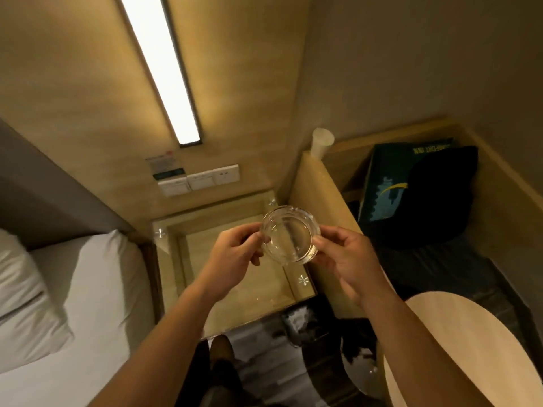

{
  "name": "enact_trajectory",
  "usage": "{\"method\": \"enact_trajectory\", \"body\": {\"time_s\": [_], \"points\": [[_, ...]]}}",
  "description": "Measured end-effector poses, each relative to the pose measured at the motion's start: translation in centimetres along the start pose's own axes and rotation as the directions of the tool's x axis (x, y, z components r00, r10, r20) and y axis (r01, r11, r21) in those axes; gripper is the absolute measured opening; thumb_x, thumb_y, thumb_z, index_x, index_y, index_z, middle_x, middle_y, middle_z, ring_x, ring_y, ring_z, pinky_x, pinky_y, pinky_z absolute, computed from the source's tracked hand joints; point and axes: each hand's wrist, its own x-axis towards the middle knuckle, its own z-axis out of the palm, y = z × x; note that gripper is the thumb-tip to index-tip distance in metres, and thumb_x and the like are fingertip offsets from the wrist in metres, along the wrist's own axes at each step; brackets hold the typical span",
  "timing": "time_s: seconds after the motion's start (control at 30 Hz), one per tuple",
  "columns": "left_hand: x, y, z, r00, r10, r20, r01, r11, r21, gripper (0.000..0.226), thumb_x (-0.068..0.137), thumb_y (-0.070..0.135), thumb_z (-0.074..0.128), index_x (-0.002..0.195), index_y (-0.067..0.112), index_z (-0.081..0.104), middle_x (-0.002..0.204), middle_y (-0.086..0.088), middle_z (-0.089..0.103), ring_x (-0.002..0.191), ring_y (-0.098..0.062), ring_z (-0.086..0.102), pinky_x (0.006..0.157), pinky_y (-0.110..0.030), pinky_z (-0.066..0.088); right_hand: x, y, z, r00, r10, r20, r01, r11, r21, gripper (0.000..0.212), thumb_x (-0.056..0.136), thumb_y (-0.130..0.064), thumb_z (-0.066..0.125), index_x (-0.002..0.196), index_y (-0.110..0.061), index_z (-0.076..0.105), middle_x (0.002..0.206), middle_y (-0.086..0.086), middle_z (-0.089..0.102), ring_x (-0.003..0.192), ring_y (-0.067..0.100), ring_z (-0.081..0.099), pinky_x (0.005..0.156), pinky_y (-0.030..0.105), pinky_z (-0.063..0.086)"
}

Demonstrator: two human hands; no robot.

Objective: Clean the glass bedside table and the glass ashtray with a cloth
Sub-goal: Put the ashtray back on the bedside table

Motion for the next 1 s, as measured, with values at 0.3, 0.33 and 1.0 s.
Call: {"method": "enact_trajectory", "body": {"time_s": [0.3,0.33,1.0], "points": [[4.2,-3.2,-15.2,0.974,-0.033,-0.224,0.044,0.998,0.047,0.026,0.104,0.016,0.056,0.118,0.032,0.071,0.099,-0.006,0.078,0.074,-0.011,0.064,0.066,-0.026,0.057,9.4,1.4,16.4,0.982,0.052,0.179,-0.038,0.996,-0.085,0.018,0.090,0.003,0.069,0.106,-0.006,0.073,0.100,0.013,0.078,0.093,0.027,0.073,0.071,0.033,0.063],[4.8,-4.1,-16.5,0.965,-0.049,-0.256,0.062,0.997,0.043,0.026,0.104,0.018,0.057,0.121,0.031,0.070,0.099,-0.005,0.078,0.075,-0.011,0.064,0.067,-0.027,0.058,10.3,1.9,17.9,0.979,0.061,0.196,-0.043,0.995,-0.095,0.018,0.090,0.003,0.069,0.106,-0.005,0.073,0.100,0.012,0.078,0.095,0.028,0.073,0.074,0.036,0.063],[15.3,-28.8,-27.8,0.803,-0.239,-0.546,0.295,0.955,0.015,0.032,0.102,0.024,0.046,0.084,0.017,0.071,0.088,-0.021,0.066,0.075,-0.028,0.064,0.069,-0.031,0.047,28.1,23.6,33.4,0.930,0.125,0.345,0.004,0.937,-0.349,0.013,0.096,-0.009,0.065,0.104,-0.008,0.076,0.098,0.018,0.076,0.088,0.024,0.071,0.075,0.040,0.060]]}}
